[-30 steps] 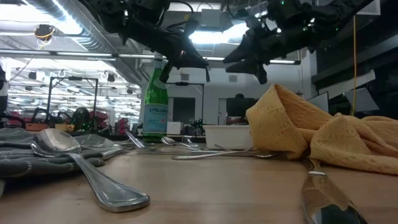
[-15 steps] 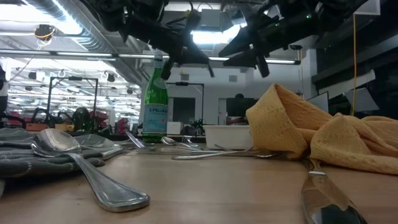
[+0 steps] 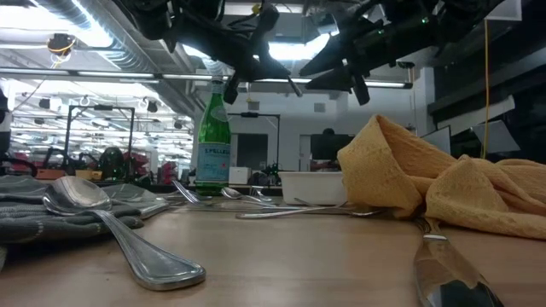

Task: Sort silverware
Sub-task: Put the silver fork into the cutlery tray

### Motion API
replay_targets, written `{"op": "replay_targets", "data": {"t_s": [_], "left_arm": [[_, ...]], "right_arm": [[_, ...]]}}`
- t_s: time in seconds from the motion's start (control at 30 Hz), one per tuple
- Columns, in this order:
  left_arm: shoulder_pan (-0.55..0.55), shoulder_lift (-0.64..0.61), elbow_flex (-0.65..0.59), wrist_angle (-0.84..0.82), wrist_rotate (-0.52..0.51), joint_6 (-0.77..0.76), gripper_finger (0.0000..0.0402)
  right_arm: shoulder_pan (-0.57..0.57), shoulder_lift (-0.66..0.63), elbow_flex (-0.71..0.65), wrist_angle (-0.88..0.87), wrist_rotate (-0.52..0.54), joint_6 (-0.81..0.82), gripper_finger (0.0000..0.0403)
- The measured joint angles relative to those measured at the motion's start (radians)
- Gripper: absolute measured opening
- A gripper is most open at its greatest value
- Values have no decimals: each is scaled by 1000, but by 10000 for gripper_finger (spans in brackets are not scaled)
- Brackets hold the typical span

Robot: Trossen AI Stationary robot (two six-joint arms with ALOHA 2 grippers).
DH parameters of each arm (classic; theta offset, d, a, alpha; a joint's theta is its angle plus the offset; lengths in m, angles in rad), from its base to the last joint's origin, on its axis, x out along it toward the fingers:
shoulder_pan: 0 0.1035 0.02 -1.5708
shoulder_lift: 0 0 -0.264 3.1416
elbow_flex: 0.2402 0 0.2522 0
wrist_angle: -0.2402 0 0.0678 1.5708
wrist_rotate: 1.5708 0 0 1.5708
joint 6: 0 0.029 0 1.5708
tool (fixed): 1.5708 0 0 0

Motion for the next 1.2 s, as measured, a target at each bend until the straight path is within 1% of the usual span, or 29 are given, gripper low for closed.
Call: {"op": "replay_targets", "data": {"t_s": [0.17,0.33,0.73,0.97,1.07,1.2], "left_arm": [[-13,0,0,30,-21,-43,2],[-26,0,0,52,-73,-45,4],[-32,0,0,52,-82,-126,2],[-32,0,0,52,-82,-148,2],[-32,0,0,52,-83,-151,3],[-32,0,0,52,-84,-148,3]], "right_arm": [[0,0,0,0,0,0,143],[0,0,0,1,0,0,143],[-2,0,0,1,-1,0,143],[-2,0,0,1,-1,0,142],[-2,15,2,14,-2,0,130],[-3,67,2,71,-49,0,97]]}}
